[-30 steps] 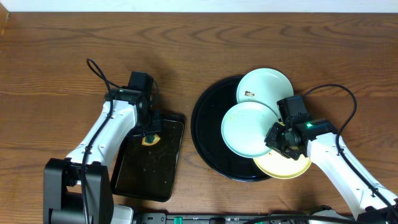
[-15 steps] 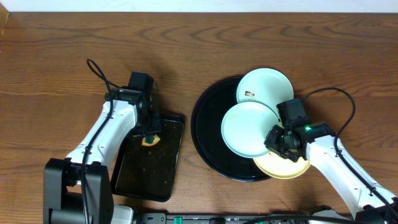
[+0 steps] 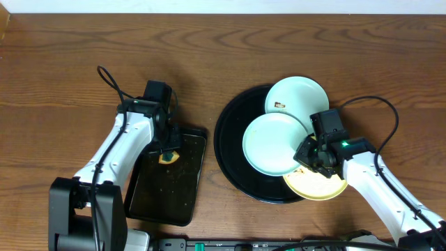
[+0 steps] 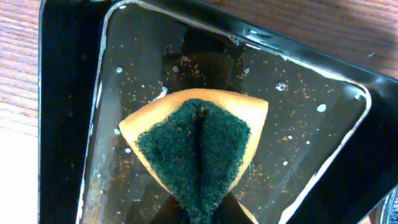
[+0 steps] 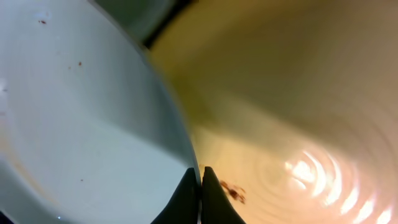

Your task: Clean dirty plates on tray and stack at the side

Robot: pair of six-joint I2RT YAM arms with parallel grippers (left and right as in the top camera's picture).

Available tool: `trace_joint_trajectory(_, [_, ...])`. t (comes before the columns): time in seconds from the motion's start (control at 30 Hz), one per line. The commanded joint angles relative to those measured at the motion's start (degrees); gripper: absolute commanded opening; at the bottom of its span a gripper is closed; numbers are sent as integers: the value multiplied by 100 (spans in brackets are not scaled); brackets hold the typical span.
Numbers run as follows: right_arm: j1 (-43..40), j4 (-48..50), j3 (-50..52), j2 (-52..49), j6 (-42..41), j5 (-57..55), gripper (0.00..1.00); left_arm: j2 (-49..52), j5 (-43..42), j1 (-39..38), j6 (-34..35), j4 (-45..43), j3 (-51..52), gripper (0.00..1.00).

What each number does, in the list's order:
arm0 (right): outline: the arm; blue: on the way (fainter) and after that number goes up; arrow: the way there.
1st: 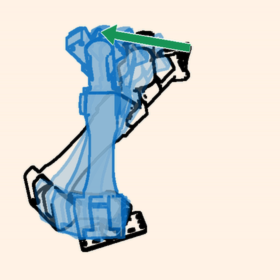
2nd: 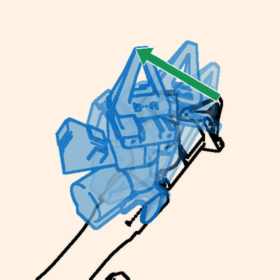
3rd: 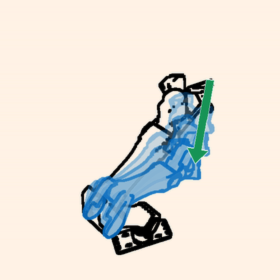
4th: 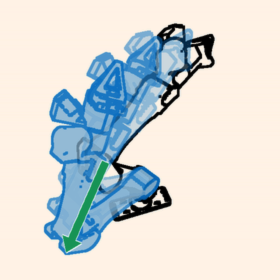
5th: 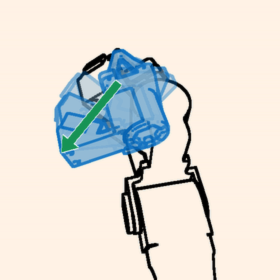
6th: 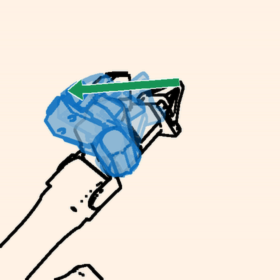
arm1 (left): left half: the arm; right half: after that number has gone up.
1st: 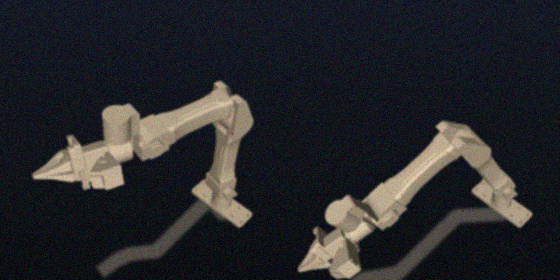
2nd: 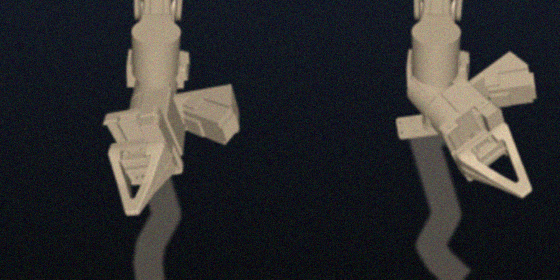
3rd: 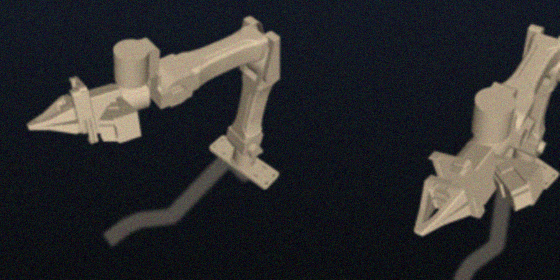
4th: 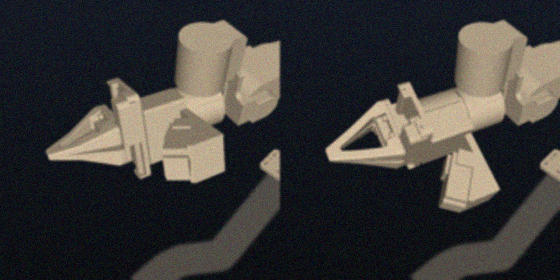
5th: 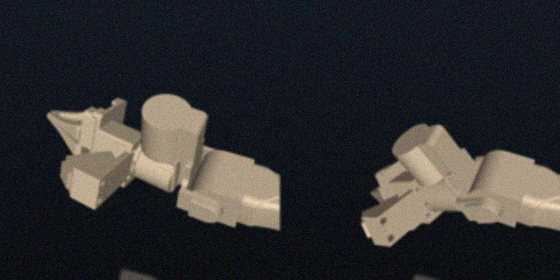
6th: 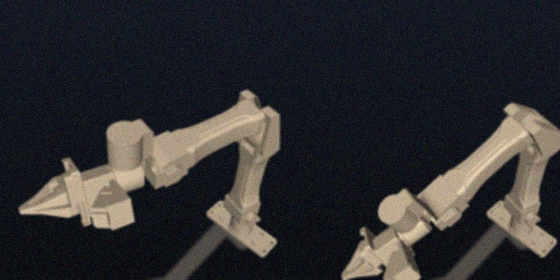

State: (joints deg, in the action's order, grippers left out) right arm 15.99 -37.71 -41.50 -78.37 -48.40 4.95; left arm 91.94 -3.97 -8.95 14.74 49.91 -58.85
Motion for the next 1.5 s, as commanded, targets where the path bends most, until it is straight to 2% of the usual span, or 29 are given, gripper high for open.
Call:
trace_joint_trajectory(0.0, [74,192,33,-26,227,-44,1,13,-13,20,-79,35,20,8])
trace_joint_trajectory(0.23, [96,319,-181,11,562,-254,2,13,-15,20,-79,33,20,8])
trace_joint_trajectory(0.63, [94,-555,-1475,197,1088,-1322,2,13,-15,20,-76,33,20,8])
trace_joint_trajectory(0.97, [33,-876,-2105,199,1414,-2024,2,13,-15,20,-79,33,20,8])
trace_joint_trajectory(1.23, [-304,-1115,-2347,199,1661,-2465,2,13,-15,20,-79,31,20,8])
trace_joint_trajectory(1.47, [-986,-1191,-2387,199,1725,-2441,2,13,-15,22,-81,31,20,7])
